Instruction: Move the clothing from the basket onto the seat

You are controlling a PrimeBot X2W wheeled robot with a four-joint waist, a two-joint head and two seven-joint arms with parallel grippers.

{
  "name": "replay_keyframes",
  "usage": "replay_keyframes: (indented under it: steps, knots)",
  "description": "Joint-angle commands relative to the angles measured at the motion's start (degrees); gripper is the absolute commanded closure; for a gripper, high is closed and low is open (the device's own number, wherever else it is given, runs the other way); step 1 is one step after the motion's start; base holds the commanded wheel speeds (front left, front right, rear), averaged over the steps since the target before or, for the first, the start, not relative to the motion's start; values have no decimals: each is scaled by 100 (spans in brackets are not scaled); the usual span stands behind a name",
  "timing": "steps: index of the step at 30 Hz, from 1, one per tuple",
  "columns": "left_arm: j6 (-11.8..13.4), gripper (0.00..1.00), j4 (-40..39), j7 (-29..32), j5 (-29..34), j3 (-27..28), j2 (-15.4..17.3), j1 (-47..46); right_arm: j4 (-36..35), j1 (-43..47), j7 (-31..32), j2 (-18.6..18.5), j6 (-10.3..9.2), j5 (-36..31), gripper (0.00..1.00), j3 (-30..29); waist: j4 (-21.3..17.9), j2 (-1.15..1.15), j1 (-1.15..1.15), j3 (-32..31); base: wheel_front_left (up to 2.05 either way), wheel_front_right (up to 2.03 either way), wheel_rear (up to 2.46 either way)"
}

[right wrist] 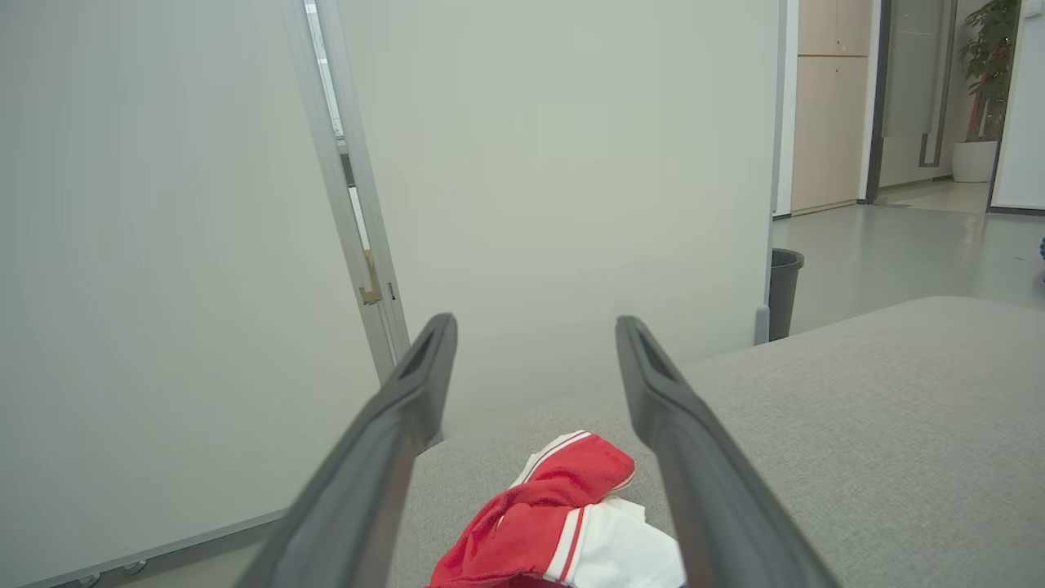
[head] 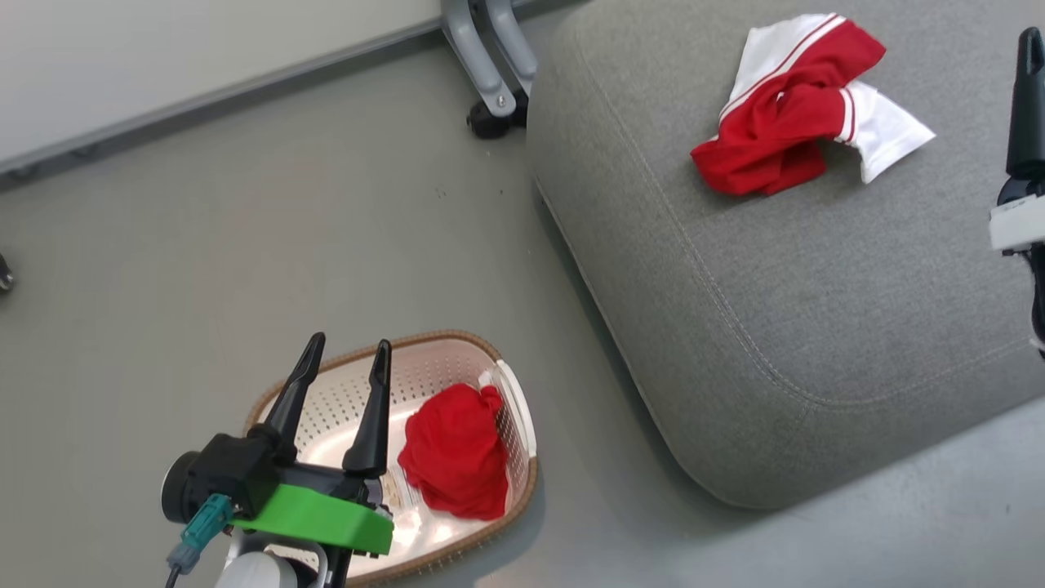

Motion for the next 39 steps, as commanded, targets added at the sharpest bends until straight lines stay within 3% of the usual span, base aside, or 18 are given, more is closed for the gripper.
replay_keyframes:
  steps: [1,7,15,25,35,39]
  knots:
    - [-14,0,-32,-2,23,84,-36,132,-329,261,-3,97,-1,20,0,-69,126,0,1,-431,0,0,0]
    - [-14,0,-108,-2,50,344,-155,341,-1442,988,-2,457,0,-48,0,-139,406,0,1,-669,0,0,0]
    - [-14,0,-157,-2,74,670,-275,530,-2115,1833,-2,950,0,-211,0,110,872,0,1,-880,0,0,0]
    - [-14,0,-88,-2,106,888,-324,731,-1930,2892,-3,1438,0,-867,0,346,1409,0,1,-1118,0,0,0]
    - [-14,0,224,-2,-103,1127,-328,908,-1707,3413,-3,1911,0,-1893,0,14,1576,0,1,-1217,0,0,0]
    - [-14,0,304,-2,-85,1222,-328,934,-1680,3481,-3,2064,0,-2003,0,-132,1618,0,1,-1218,0,0,0]
